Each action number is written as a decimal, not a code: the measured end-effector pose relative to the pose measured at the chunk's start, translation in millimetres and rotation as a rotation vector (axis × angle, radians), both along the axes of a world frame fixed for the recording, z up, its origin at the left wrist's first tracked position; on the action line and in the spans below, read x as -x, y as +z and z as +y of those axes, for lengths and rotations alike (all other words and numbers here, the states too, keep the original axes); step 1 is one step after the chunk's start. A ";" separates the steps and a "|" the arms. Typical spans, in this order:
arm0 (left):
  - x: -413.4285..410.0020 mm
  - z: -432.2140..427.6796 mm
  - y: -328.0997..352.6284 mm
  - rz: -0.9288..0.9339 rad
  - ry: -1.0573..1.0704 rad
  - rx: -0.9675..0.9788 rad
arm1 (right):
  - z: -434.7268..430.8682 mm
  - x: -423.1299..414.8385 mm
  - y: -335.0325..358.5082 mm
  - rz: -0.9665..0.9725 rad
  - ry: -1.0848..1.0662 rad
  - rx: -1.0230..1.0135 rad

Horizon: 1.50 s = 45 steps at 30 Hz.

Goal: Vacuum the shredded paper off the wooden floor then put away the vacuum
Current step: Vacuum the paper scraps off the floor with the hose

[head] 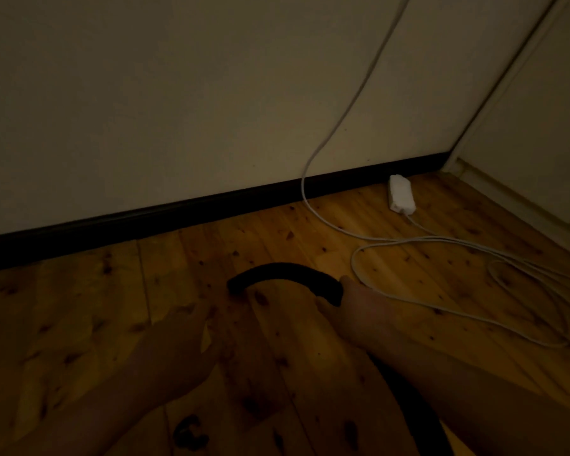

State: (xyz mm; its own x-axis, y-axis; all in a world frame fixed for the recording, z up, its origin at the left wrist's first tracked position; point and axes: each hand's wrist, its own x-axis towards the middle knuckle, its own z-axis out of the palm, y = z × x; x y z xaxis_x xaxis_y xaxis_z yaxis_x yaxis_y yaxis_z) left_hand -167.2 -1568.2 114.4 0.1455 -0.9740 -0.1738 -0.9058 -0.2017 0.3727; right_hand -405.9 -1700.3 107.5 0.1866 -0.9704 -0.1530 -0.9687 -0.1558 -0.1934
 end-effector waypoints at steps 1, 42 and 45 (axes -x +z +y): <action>2.8 -1.4 0.3 0.001 -0.017 0.013 | 1.7 11.8 4.1 0.000 -0.019 0.023; 109.5 5.9 -8.6 0.081 -0.252 -0.233 | 145.8 171.8 -57.6 -0.128 -0.275 -0.215; 121.7 -4.5 -14.6 0.047 -0.281 -0.190 | 147.8 171.3 -62.6 -0.087 -0.278 -0.202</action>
State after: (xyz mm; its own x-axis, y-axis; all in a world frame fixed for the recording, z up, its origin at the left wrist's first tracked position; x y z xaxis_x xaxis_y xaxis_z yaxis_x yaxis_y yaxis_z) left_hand -288.9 -1572.8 99.7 -0.1364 -0.9243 -0.3564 -0.9185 -0.0169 0.3951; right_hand -577.2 -1552.6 44.9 -0.0593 -0.9379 -0.3419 -0.9474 0.1608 -0.2768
